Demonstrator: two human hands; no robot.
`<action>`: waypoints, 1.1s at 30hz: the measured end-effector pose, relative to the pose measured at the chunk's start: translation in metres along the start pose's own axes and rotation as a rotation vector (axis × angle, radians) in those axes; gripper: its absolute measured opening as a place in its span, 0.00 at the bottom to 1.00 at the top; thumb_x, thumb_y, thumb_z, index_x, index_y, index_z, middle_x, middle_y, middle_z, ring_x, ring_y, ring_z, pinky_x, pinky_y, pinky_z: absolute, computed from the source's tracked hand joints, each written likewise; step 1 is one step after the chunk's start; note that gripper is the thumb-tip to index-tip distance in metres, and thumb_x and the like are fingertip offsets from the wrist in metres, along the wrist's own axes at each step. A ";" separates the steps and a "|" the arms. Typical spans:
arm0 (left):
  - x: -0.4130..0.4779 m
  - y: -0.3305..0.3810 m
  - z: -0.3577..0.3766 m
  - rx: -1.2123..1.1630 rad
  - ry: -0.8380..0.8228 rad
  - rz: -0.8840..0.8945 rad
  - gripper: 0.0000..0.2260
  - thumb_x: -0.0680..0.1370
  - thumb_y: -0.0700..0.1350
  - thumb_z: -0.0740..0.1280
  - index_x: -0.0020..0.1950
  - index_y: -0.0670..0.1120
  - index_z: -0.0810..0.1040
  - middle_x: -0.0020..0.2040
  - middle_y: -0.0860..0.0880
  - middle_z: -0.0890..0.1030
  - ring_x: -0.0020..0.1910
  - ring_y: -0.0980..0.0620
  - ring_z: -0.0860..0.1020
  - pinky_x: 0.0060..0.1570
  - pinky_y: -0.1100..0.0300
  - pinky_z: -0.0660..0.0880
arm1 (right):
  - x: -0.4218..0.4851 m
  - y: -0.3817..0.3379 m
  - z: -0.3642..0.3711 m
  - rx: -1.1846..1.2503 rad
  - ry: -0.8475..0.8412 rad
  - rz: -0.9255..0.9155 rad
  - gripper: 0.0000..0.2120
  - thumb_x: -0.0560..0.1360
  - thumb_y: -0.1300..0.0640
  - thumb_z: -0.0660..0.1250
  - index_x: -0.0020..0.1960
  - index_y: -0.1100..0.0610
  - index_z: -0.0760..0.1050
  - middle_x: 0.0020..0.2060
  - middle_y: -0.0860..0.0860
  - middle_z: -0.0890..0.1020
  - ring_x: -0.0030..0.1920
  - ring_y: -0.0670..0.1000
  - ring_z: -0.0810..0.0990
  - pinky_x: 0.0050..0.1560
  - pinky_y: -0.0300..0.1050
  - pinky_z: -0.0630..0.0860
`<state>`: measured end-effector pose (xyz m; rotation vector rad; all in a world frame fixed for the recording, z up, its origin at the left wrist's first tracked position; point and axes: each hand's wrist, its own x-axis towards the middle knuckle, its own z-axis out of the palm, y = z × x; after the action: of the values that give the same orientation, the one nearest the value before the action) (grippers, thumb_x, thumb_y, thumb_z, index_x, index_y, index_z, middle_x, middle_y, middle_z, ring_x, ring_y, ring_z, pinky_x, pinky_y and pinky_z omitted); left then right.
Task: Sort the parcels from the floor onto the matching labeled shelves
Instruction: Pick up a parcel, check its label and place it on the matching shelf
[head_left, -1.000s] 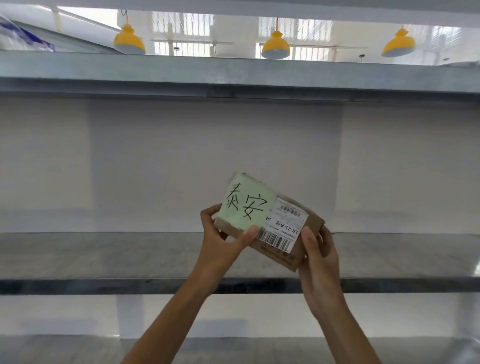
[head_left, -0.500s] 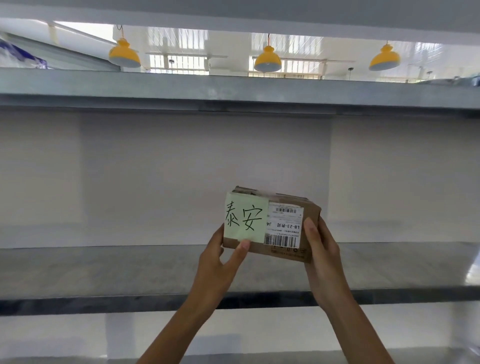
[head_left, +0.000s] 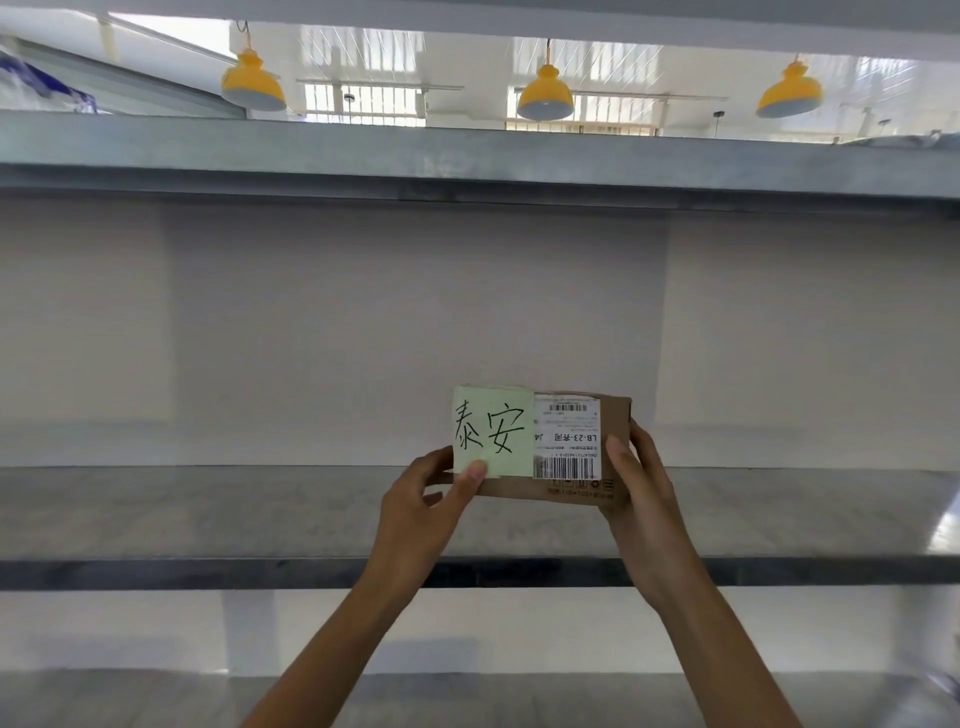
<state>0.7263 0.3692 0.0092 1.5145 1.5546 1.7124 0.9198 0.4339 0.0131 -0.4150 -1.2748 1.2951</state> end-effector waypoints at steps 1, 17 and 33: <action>-0.001 -0.001 -0.001 0.008 -0.006 0.000 0.26 0.67 0.63 0.63 0.61 0.54 0.74 0.54 0.59 0.80 0.52 0.63 0.77 0.40 0.74 0.74 | -0.001 0.002 0.002 -0.020 0.009 -0.006 0.26 0.72 0.47 0.64 0.69 0.48 0.68 0.61 0.50 0.80 0.62 0.51 0.78 0.58 0.47 0.74; -0.029 0.001 -0.042 0.020 0.115 0.078 0.21 0.73 0.58 0.65 0.65 0.58 0.71 0.62 0.63 0.76 0.61 0.60 0.75 0.62 0.58 0.74 | -0.003 0.026 0.044 -0.120 0.152 -0.076 0.15 0.69 0.44 0.67 0.54 0.44 0.77 0.46 0.45 0.85 0.48 0.43 0.84 0.42 0.32 0.79; -0.105 -0.001 -0.207 0.146 0.301 0.060 0.20 0.72 0.57 0.62 0.64 0.56 0.71 0.60 0.61 0.77 0.59 0.61 0.75 0.51 0.76 0.73 | -0.062 0.071 0.202 -0.054 -0.039 -0.009 0.13 0.65 0.41 0.69 0.48 0.42 0.78 0.43 0.42 0.86 0.46 0.42 0.84 0.40 0.33 0.80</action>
<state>0.5844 0.1859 0.0001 1.4338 1.8351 1.9732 0.7276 0.3224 -0.0063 -0.4239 -1.3450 1.2692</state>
